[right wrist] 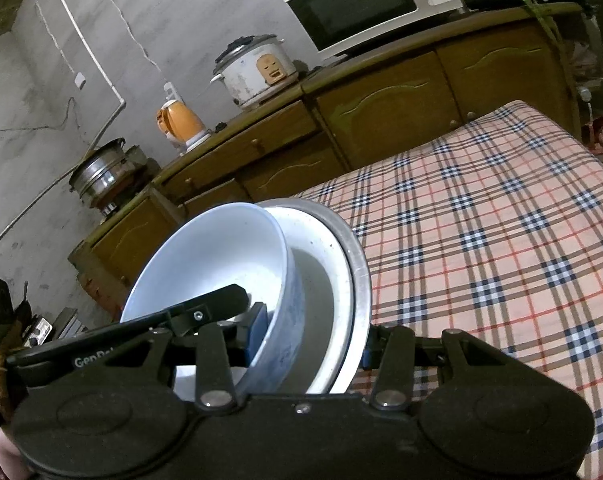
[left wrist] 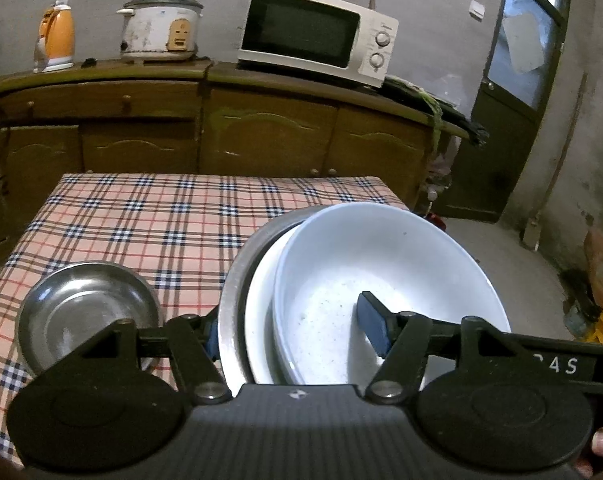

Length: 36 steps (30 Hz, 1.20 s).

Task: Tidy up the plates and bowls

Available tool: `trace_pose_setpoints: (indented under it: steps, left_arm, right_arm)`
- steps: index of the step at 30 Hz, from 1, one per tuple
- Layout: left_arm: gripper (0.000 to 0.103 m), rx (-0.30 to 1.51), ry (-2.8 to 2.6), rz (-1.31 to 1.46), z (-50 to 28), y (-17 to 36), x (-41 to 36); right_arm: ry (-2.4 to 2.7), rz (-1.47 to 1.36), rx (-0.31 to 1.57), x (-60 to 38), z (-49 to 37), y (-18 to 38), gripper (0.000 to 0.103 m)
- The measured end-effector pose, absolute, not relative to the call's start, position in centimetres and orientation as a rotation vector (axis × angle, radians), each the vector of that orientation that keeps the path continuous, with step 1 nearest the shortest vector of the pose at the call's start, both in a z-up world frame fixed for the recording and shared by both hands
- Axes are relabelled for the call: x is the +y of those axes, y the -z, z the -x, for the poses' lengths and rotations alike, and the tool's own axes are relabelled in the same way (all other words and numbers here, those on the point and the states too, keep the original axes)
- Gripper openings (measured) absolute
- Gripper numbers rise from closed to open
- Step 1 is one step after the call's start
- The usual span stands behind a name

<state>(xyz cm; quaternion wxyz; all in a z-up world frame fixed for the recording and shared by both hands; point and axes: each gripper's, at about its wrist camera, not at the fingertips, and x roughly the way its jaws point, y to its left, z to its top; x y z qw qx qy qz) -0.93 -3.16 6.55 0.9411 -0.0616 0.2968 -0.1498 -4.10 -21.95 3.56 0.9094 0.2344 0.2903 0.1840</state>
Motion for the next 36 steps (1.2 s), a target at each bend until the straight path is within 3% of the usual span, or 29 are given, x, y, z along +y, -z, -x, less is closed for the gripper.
trace_pose_setpoints:
  steps: [36]
  left_arm:
    - [0.066,0.620,0.148,0.216,0.8,-5.6,5.5]
  right_arm:
    - [-0.518,-0.402,0.678,-11.4,0.2,-3.1,0.053]
